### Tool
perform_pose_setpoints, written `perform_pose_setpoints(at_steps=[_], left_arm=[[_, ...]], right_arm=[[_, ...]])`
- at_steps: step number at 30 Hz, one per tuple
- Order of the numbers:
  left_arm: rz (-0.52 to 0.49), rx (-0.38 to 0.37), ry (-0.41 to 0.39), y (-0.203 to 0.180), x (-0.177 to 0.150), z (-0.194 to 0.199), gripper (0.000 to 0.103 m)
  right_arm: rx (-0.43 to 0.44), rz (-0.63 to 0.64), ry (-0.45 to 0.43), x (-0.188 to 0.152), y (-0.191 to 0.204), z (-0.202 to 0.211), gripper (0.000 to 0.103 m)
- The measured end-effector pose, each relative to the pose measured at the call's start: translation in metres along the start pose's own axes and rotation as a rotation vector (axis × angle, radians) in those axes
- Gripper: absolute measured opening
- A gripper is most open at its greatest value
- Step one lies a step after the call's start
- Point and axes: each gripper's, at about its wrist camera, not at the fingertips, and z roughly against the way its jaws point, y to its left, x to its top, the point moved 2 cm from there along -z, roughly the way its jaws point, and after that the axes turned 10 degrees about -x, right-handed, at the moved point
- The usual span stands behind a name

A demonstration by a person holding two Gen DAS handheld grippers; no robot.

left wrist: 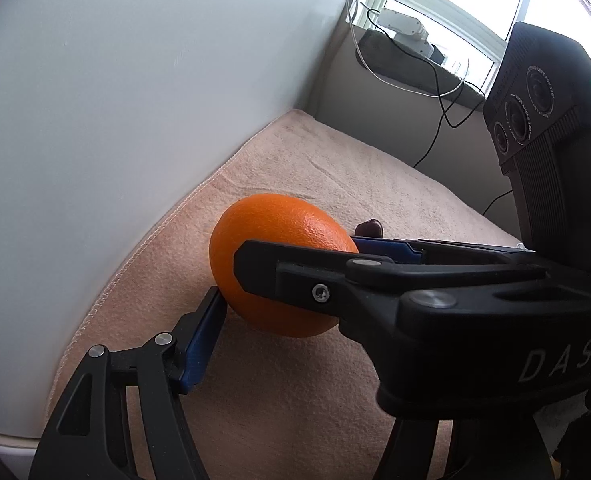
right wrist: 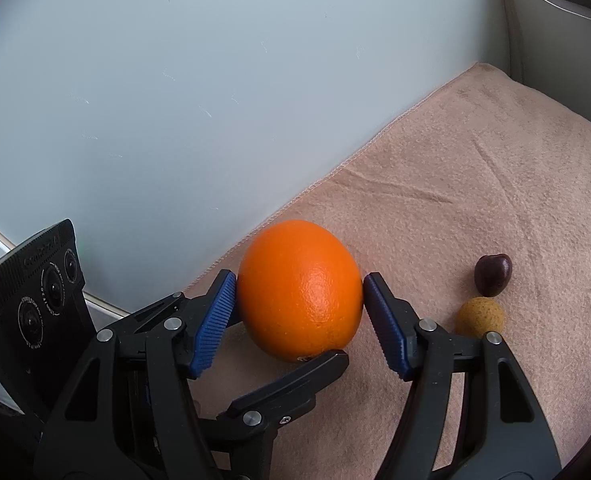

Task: Organize fruits
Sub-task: 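Lift and carry the large orange with the right tool over the plate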

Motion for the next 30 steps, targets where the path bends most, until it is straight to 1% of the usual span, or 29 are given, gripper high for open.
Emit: perform_pose_setpoints(at_steps=[4,10,20,30], left_arm=[[-0.027,-0.001,-0.016,-0.012,0.000,0.007,0.066],[-0.067,-0.024,-0.036,-0.032,0.001,0.016,0.066],[-0.134,-0.090,-0.055,-0.074,0.000,0.022,0.066],[-0.205,-0.173,-0.043,-0.123,-0.005,0.016,0.066]], right_arm=[[-0.003,-0.010,-0.027,-0.002,-0.002,0.012,0.069],[-0.021,-0.020,-0.068,-0.006,-0.009,0.037,0.069],[-0.072,-0.048,-0.141,-0.020,-0.023,0.093,0.068],[-0.140,-0.108,-0.199,-0.048,-0.050,0.154,0.068]])
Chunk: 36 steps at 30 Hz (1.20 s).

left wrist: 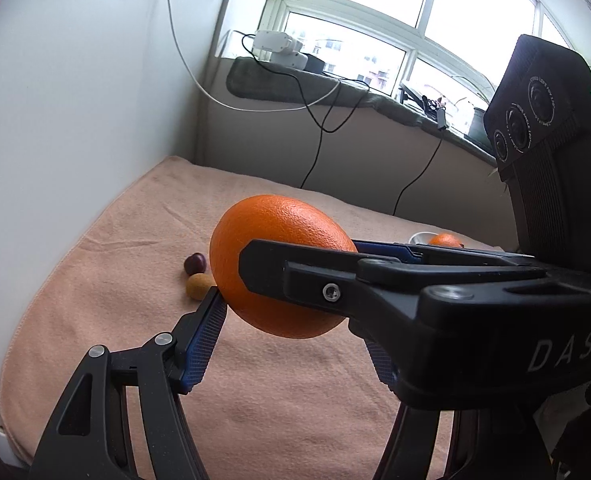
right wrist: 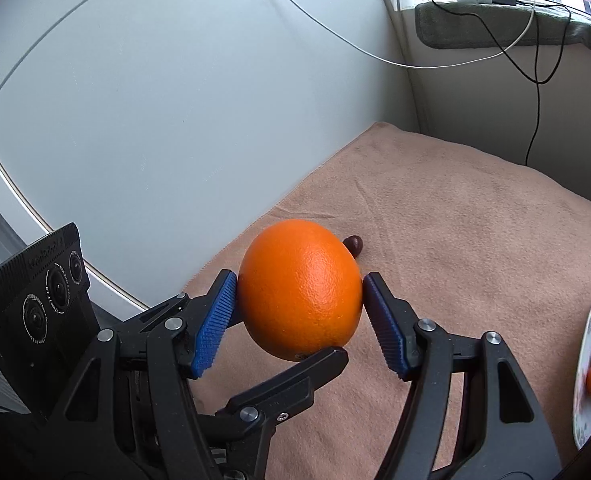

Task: Organize fruits
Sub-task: 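Lift and carry the large orange with the right tool over the plate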

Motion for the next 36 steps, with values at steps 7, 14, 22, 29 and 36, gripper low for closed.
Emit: perform_pose_setpoints(at_steps=[7,14,22,29,36], left_arm=[[-0.049,-0.056,0.014,-0.036,-0.001,-0.012,0.066],[-0.089,-0.119,0.038,-0.066,0.001,-0.030,0.066],[-0.151,-0.211,0.087,-0.112,-0.006,-0.051,0.066],[-0.187,-0.273,0.134,-0.144,-0.010,-0.075,0.066],[-0.217,-0.311,0.175,-0.168,-0.016,-0.092,0.066]], right_arm=[[-0.049,-0.040,-0.031,-0.012,-0.028,0.039,0.068],[-0.102,-0.091,-0.062,-0.028,-0.049,0.071,0.068],[-0.176,-0.176,-0.089,-0.051,-0.090,0.106,0.068],[-0.225,-0.245,-0.100,-0.067,-0.126,0.131,0.068],[-0.249,-0.294,-0.104,-0.075,-0.157,0.141,0.068]])
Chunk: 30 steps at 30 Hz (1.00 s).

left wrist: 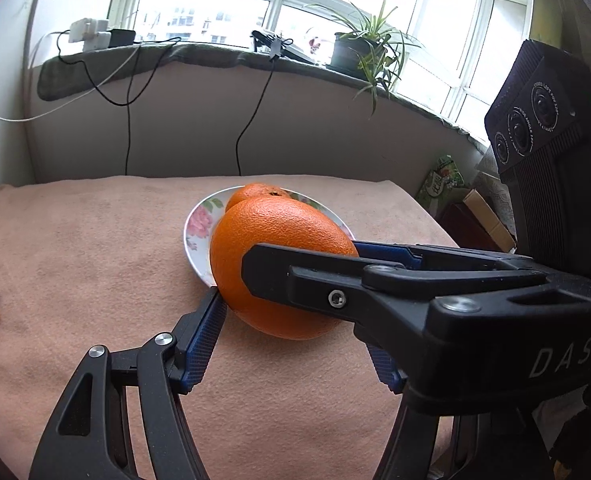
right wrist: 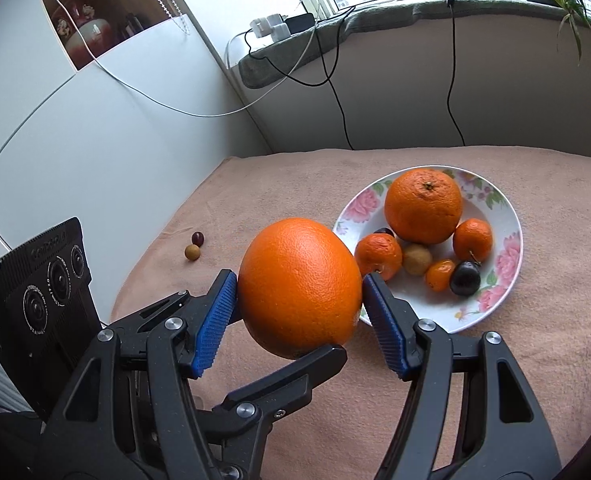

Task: Organize fruits
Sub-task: 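Lift and carry the large orange with the right tool over the plate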

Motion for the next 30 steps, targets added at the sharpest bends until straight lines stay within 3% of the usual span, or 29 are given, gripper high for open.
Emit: perform_pose_setpoints(at_steps=[9,30], left_arm=[[-0.006,-0.030,0.051,-0.012,0.000,-0.027,0.066],[-0.020,-0.032,0.111,-0.011,0.003,-0.051,0.066]], right_arm=[[-0.022,-0.056,0.007,-0.004,-0.031,0.000,0.068],[-0.023,-0.113,0.037,-0.006,-0.052,-0.015,0.068]])
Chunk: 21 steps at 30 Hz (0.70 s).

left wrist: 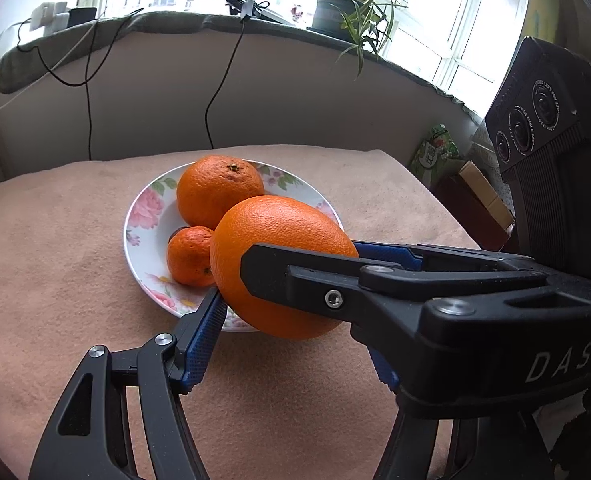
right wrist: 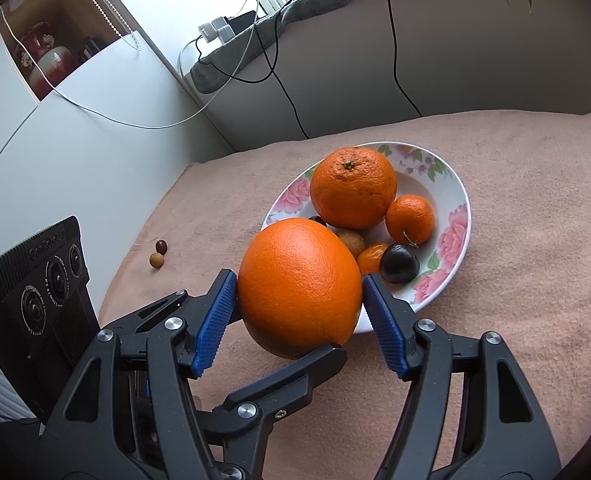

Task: Organize fruits
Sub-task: 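Lift and carry the large orange with the right tool over the plate, then lower the large orange onto the plate and open the right tool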

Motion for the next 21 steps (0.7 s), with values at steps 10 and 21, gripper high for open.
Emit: perform_pose_setpoints(at_steps=[10,21], left_arm=[[-0.013,0.022,0.015,0.002,0.001,-0.011,0.066],[-0.029,0.060,-0.052,0.009,0.006,0.017,0.066]], right_arm=[[-0.016,-0.023,-0.002,0.004,-0.009,-0.004,0.068],[-0.054,-0.075,-0.081,0.008,-0.022,0.022,0.077]])
